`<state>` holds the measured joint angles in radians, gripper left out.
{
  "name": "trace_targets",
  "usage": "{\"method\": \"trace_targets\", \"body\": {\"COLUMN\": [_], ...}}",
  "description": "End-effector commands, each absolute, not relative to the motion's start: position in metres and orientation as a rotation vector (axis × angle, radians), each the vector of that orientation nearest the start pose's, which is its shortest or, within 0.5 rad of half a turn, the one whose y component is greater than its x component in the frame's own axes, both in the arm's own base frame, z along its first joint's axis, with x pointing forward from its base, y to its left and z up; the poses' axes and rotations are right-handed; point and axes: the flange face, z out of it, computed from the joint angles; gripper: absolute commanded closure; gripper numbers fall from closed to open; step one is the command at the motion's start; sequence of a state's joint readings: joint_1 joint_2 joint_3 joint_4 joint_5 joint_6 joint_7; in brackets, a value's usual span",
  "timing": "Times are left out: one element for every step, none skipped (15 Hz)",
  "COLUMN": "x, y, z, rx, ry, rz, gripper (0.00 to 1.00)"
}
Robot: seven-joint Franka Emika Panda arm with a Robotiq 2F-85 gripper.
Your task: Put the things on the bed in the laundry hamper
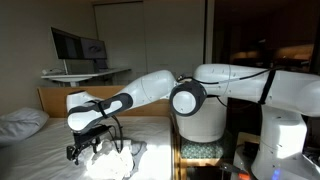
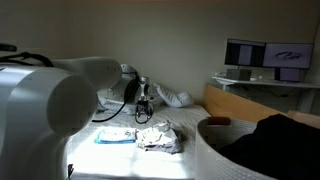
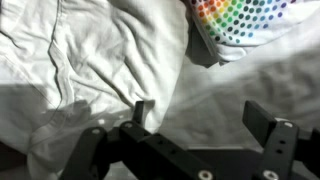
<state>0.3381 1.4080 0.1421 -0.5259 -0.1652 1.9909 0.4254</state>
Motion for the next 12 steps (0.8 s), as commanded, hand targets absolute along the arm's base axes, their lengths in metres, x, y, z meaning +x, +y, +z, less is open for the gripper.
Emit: {"method": "trace_targets", "body": {"x": [0.748, 0.746, 0.746, 0.746, 0.746, 0.746, 0.743, 0.738, 0.736, 0.732, 0.730, 0.727], "y": [0.300, 0.300, 0.300, 0.300, 0.301, 0.301, 0.307, 0.314, 0.318, 0.321, 0.325, 0.328], "z": [0.140, 0.138, 0.138, 0.138, 0.138, 0.138, 0.137, 0.131, 0.126, 0.121, 0.114, 0.106], "rx": [-3.137, -3.141, -3.142, -3.142, -3.142, -3.142, -3.131, -3.140, -3.143, -3.145, -3.145, -3.155], "ry": [0.008, 0.008, 0.007, 0.007, 0.007, 0.007, 0.004, 0.002, 0.022, 0.019, 0.035, 0.047], "rz": [-0.066, -0.053, -0.050, -0.049, -0.049, -0.049, -0.042, -0.015, -0.022, -0.010, -0.021, -0.021], "gripper": [0.00, 0.00, 0.00, 0.00, 0.00, 0.00, 0.00, 0.00, 0.00, 0.00, 0.00, 0.00]}}
